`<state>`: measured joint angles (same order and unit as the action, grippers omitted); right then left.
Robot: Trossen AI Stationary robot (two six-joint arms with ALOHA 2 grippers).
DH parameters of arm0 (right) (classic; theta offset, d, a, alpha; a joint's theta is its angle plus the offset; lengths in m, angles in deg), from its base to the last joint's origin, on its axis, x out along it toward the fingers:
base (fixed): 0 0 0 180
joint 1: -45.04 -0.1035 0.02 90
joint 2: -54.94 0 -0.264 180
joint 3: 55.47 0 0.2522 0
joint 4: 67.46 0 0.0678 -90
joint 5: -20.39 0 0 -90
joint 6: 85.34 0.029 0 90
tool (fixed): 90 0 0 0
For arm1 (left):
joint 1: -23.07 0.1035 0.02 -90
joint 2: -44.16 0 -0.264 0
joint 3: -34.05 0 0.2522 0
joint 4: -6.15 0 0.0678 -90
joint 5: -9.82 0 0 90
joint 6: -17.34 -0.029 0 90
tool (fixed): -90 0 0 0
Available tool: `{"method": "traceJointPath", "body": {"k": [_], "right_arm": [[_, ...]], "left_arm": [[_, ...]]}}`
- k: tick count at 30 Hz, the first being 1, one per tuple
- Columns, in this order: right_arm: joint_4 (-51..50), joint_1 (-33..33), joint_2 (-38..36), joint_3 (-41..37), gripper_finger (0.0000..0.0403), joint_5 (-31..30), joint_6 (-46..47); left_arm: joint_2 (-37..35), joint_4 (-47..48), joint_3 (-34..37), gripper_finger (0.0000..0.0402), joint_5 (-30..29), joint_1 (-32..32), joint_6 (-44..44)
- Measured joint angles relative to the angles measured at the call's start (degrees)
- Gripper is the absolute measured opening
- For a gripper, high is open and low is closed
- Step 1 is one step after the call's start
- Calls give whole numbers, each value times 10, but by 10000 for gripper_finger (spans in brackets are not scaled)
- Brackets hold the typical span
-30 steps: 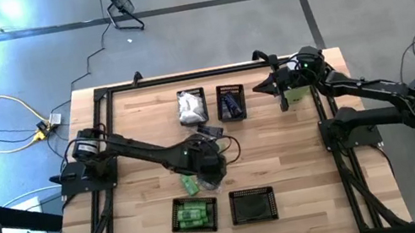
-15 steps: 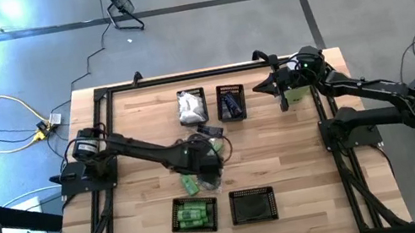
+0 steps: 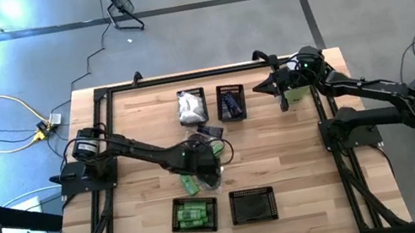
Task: Pick & Place Travel size toiletries
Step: Put the green shampoo into the bottom left black bin
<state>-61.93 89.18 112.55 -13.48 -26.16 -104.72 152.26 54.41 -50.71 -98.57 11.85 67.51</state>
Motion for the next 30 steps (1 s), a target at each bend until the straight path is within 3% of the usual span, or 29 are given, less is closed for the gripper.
{"method": "traceJointPath", "body": {"k": [11, 18, 30], "right_arm": [[0, 0, 0, 0, 3, 0, -1], [-1, 0, 0, 0, 3, 0, -4], [-2, 0, 0, 0, 3, 0, -4]], "left_arm": [[-3, -43, 30, 313, 11, 18, -58], [-3, -118, 59, 313, 67, 48, -80], [0, -100, 47, 313, 72, 49, -80]]}}
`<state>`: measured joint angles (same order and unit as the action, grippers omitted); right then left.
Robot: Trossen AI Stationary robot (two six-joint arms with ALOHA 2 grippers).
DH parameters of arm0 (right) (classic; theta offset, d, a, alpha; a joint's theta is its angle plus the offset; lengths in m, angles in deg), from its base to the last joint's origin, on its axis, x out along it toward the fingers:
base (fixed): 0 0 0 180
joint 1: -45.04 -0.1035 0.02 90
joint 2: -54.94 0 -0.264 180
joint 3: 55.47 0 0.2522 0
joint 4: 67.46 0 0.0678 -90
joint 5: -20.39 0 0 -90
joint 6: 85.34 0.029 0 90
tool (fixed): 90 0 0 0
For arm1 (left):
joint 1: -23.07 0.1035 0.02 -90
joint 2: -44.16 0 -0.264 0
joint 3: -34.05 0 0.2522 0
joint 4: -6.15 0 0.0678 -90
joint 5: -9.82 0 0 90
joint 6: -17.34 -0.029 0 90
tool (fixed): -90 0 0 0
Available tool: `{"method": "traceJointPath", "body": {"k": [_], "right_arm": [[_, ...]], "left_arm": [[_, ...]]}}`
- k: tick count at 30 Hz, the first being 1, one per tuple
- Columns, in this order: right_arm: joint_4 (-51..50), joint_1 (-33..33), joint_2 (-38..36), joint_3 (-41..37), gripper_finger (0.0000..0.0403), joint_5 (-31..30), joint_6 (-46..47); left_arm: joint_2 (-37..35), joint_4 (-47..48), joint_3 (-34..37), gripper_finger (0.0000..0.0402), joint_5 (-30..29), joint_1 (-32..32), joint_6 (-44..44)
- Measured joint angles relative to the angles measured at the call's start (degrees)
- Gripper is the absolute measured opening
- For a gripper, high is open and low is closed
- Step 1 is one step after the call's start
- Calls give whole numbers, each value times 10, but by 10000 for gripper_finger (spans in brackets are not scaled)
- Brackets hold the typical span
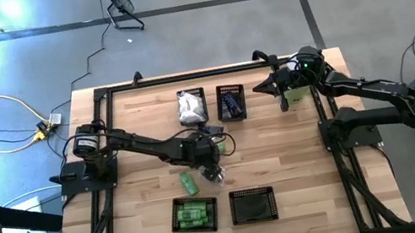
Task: Pick & Place Travel size toiletries
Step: Put the green shampoo into the bottom left black bin
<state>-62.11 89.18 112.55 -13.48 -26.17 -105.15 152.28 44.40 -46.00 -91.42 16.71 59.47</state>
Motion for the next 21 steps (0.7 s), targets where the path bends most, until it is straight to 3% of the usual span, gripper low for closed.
{"method": "traceJointPath", "body": {"k": [10, 21], "right_arm": [[0, 0, 0, 0, 3, 2, 0], [0, 0, 0, 0, 3, 2, 0]], "left_arm": [[2, 104, -61, 313, -28, 0, -3], [2, 92, -72, 313, -35, 0, -18]]}}
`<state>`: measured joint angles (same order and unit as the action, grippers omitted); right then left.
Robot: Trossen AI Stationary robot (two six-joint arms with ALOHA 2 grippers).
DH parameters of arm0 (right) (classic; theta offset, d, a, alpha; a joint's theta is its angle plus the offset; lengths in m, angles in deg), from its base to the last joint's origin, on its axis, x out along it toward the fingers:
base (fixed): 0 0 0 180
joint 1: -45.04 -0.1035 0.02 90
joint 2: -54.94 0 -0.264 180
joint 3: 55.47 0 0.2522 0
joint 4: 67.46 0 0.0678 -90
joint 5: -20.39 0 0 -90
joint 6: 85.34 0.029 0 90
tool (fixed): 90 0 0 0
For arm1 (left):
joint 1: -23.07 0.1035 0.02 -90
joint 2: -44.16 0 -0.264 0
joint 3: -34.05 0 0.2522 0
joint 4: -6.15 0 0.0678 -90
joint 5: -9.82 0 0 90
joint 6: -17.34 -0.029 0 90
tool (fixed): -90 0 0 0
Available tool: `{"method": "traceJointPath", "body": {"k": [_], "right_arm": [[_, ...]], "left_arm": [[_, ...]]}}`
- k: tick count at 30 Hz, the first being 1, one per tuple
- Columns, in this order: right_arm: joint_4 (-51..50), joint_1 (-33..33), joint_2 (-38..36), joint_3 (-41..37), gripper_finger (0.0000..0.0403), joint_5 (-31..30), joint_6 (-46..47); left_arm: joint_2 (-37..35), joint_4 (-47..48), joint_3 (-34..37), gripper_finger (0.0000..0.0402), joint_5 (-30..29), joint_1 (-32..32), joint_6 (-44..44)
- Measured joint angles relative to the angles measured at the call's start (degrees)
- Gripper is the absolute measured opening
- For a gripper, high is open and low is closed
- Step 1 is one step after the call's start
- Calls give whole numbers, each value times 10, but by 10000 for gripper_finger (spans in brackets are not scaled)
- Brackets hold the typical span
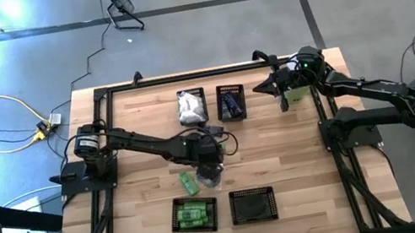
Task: Pick & Place Travel size toiletries
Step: Put the green shampoo into the bottom left black bin
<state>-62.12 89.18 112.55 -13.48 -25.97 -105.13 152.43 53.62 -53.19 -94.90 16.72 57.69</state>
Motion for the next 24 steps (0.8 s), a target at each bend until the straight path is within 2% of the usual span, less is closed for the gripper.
{"method": "traceJointPath", "body": {"k": [4, 9, 13, 24], "right_arm": [[0, 0, 0, 0, 3, 0, 0], [0, 0, 0, 0, 3, 0, 0], [0, 0, 0, 0, 3, 0, 0], [0, 0, 0, 0, 3, 0, 0]], "left_arm": [[0, -3, 0, 313, -19, 0, -16], [7, -26, 13, 313, -6, 9, -16], [7, -90, 38, 313, 7, 16, -12], [7, -97, 39, 313, 7, 19, -11]]}}
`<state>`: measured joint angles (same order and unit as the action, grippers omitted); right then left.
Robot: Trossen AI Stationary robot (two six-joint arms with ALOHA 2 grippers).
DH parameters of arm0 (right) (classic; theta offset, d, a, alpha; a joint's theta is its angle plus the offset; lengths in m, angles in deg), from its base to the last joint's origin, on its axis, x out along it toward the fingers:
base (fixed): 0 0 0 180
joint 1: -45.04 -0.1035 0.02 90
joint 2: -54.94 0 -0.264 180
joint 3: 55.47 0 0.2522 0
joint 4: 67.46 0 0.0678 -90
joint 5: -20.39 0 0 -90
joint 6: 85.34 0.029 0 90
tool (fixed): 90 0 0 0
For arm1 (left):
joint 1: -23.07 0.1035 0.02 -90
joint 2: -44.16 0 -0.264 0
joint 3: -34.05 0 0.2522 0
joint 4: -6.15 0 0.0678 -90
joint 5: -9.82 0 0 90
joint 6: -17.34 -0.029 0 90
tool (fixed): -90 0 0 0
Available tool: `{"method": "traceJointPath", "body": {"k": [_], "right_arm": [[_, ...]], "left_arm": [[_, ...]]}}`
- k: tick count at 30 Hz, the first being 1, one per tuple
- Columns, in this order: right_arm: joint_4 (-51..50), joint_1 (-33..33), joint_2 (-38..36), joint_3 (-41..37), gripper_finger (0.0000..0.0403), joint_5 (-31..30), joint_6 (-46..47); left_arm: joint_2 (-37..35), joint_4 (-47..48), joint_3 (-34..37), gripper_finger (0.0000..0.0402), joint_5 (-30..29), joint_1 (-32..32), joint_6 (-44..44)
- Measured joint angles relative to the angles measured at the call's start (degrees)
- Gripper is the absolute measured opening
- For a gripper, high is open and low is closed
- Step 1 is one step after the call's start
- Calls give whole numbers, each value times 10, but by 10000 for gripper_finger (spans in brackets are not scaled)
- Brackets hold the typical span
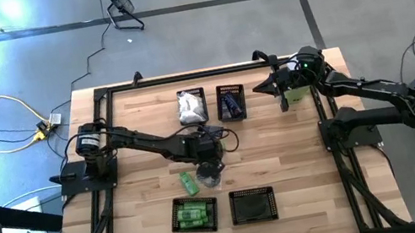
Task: Pick & Place Travel size toiletries
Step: Put the green shampoo into the bottom left black bin
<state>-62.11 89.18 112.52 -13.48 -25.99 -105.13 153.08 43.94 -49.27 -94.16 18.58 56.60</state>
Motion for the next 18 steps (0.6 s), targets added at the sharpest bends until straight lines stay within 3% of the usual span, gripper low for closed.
{"method": "traceJointPath", "body": {"k": [18], "right_arm": [[0, 0, 0, 0, 3, 0, 0]], "left_arm": [[14, -3, 0, 313, -28, 0, 2]]}}
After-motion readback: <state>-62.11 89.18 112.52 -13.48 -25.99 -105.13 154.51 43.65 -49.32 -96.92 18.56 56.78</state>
